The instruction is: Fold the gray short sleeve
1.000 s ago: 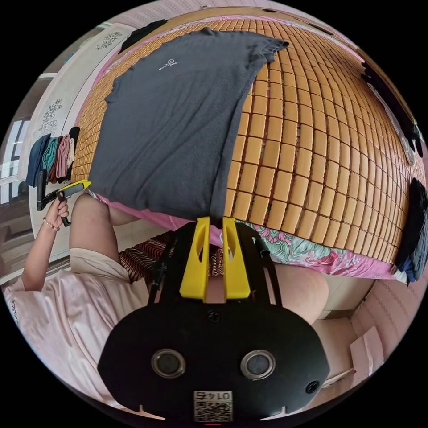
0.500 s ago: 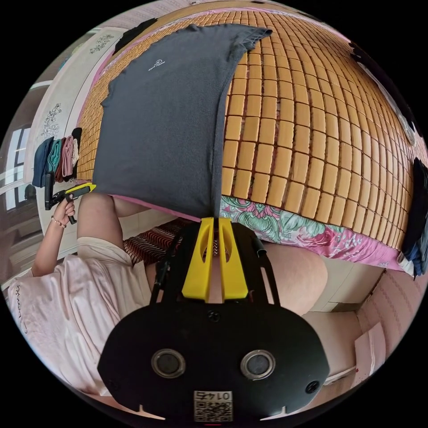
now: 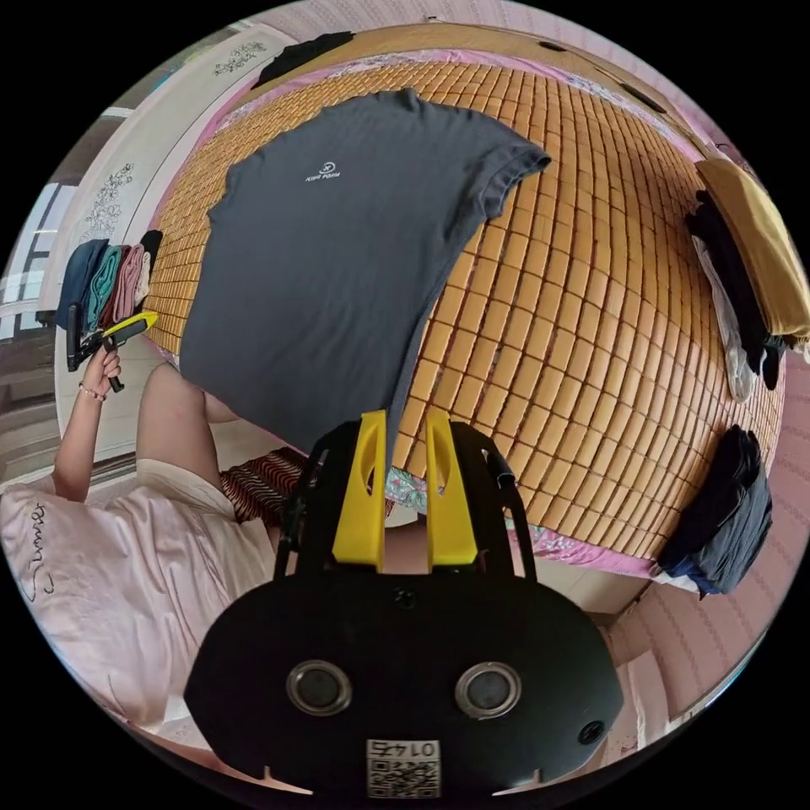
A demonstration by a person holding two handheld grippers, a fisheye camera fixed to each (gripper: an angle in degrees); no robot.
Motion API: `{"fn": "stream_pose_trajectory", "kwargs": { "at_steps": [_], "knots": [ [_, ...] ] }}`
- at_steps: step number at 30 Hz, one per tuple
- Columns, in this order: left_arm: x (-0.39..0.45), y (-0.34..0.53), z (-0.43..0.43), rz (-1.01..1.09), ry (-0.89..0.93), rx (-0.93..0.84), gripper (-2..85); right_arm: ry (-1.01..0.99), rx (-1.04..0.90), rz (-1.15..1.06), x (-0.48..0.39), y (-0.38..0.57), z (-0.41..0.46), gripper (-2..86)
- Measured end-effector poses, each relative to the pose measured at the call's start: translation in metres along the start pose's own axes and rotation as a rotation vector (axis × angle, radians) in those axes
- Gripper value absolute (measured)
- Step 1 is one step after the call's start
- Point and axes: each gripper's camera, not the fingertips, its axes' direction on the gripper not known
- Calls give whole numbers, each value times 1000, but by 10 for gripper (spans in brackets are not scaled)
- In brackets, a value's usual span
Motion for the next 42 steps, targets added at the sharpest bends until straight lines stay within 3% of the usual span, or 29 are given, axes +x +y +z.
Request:
{"fn": "stream_pose_trajectory", "kwargs": {
  "at_steps": [7,11,14,17,23,28,33,38,42],
  "knots": [
    [-17,-97,1,-44,10,129,44,103,229,122,43,-105,-25,66],
    [-28,-150,16,-98,-5,153,63,163,262,215,74,-143,-16,89],
    [-32,-178,34,-119,-7,140,81,104,260,267,98,-161,1,94],
    [-30,-192,54,-123,-80,69,50,35,245,276,112,-162,16,40],
    [-35,-183,53,-127,-149,126,6,38,301,248,122,-145,17,30],
    [-46,-172,50,-196,-21,166,56,-1,317,210,118,-130,15,71],
    [-35,-145,32,-145,-55,187,63,93,406,185,94,-84,1,44],
    [4,-107,41,21,10,135,58,57,313,22,44,-55,31,0],
    [6,-98,63,0,-118,61,47,115,279,50,40,-46,56,-3]
  ]
}}
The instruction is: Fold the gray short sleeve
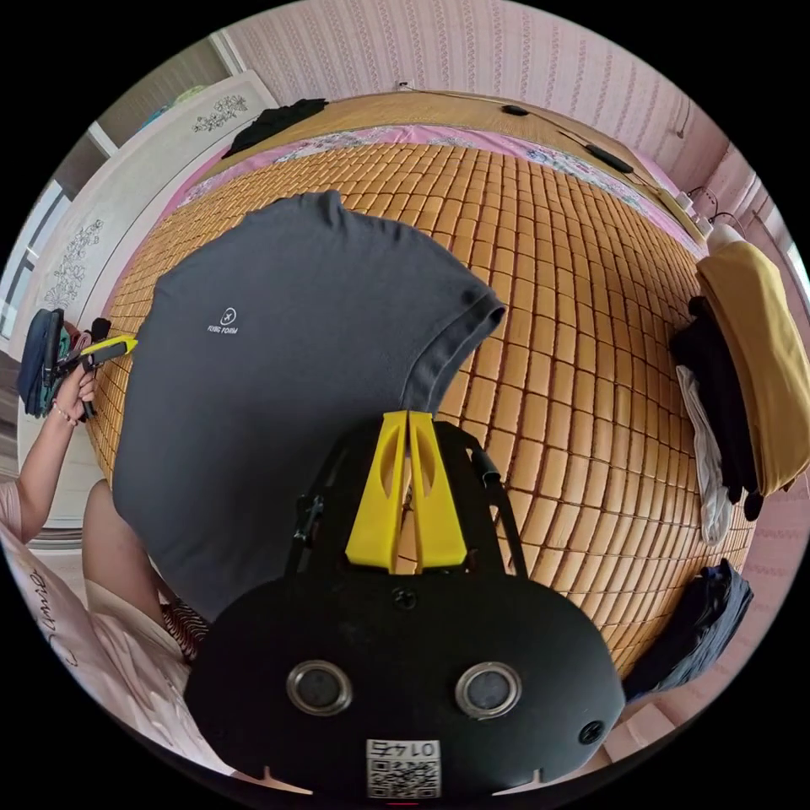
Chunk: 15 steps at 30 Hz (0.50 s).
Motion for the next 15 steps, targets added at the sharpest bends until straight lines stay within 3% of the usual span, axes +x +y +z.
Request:
{"fn": "stream_pose_trajectory", "kwargs": {
  "at_steps": [7,11,15],
  "knots": [
    [-8,7,-4,-109,71,60,52,-53,89,76,6,19,-11,7],
    [6,33,-27,-36,72,70,62,5,173,-2,-18,63,-40,28],
    [24,77,-32,25,62,-12,71,25,130,-40,-50,131,-42,75]
  ]
}}
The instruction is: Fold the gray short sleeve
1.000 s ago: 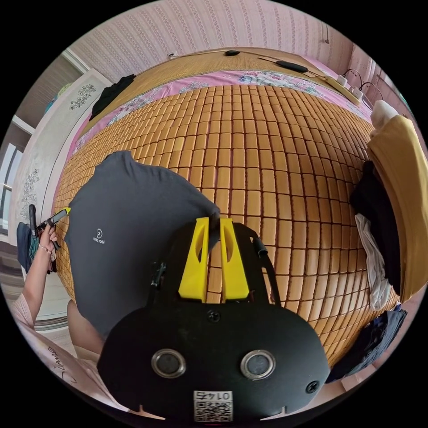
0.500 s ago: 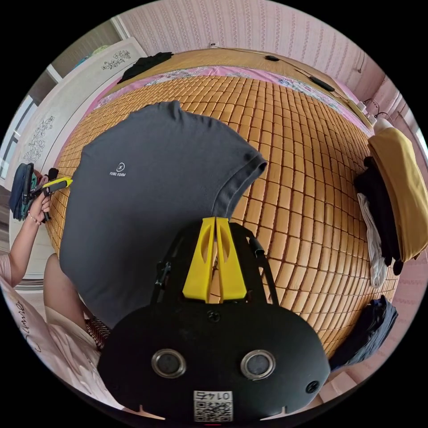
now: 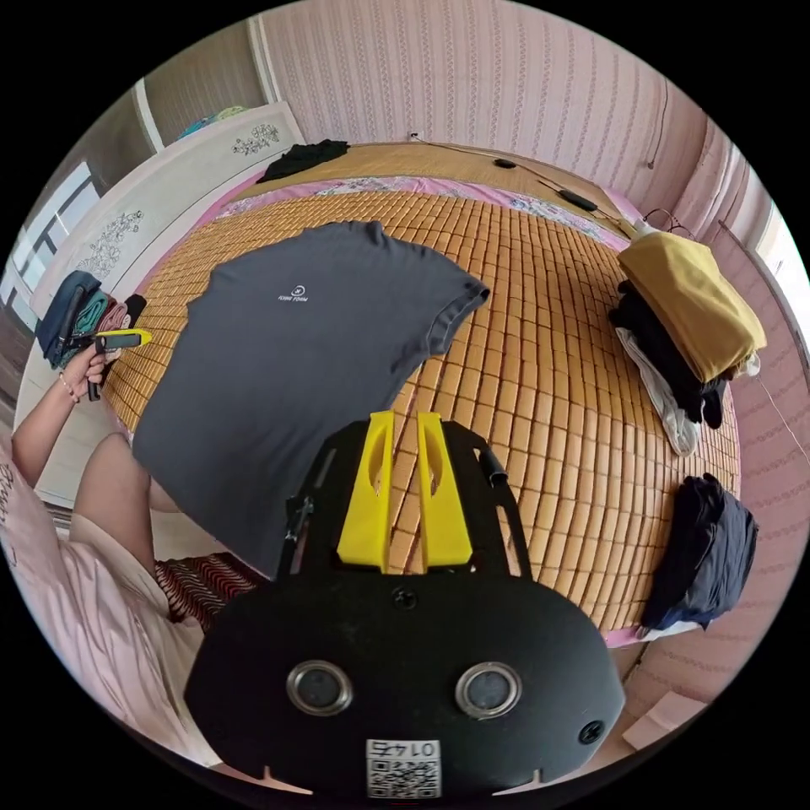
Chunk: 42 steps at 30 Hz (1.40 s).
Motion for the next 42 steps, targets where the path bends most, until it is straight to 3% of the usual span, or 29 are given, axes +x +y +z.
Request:
{"fn": "stream_pose_trajectory", "kwargs": {
  "at_steps": [4,12,18,25,36,42],
  "knots": [
    [12,52,5,-15,65,-90,76,-82,-148,40,-19,52,16,112],
    [37,92,21,44,61,-179,94,-58,-327,-17,-52,70,58,112],
    [58,94,47,203,-49,-281,91,-48,-407,5,-55,60,95,80],
    [70,88,66,268,-182,-328,19,-38,-424,-46,-60,50,116,18],
    [45,94,60,225,-117,-334,9,-57,-445,-60,-56,39,157,27],
    [10,105,37,122,108,-258,63,-77,-506,8,-31,39,171,66]
  ]
}}
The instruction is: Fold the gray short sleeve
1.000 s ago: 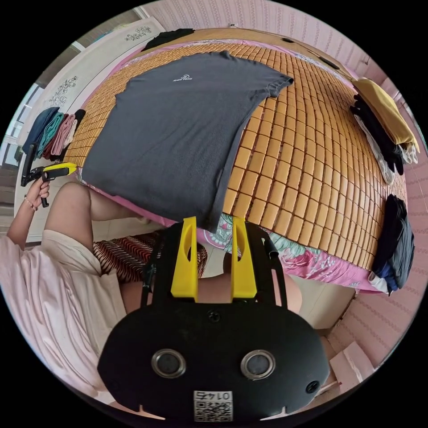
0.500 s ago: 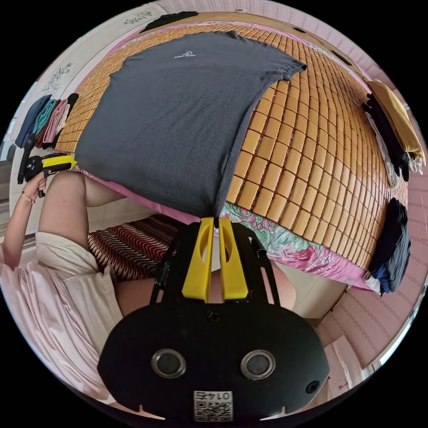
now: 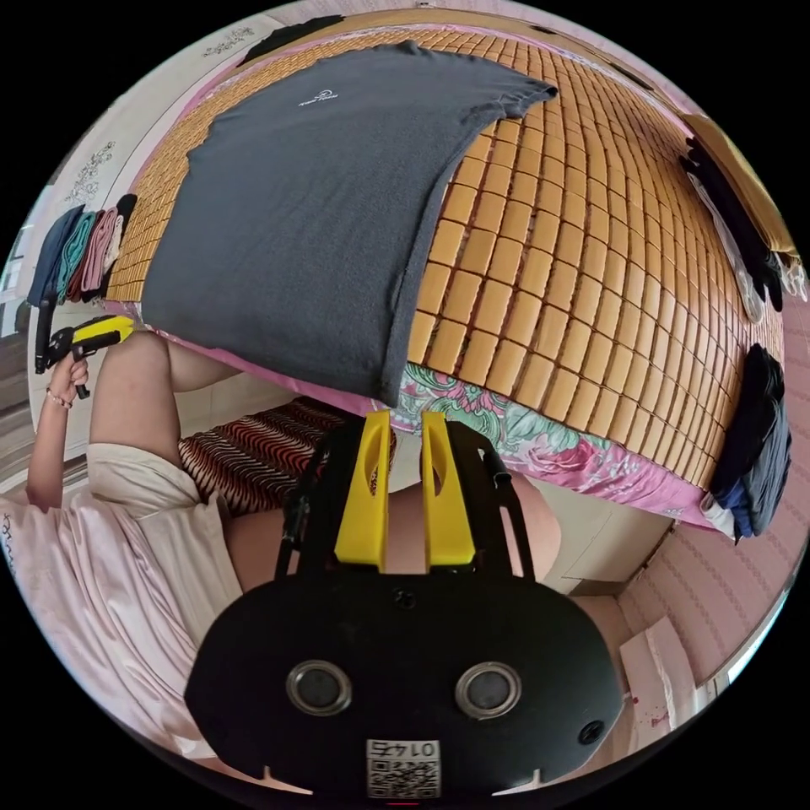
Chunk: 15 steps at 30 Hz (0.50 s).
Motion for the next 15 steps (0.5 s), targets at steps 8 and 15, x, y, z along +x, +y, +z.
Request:
{"fn": "stream_pose_trajectory", "kwargs": {
  "at_steps": [8,15],
  "knots": [
    [-49,3,-45,-164,-10,278,52,86,281,-196,-23,-51,-45,69],
    [-72,-51,-43,-185,-7,370,50,-33,395,-565,-126,-203,-63,86]
  ]
}}
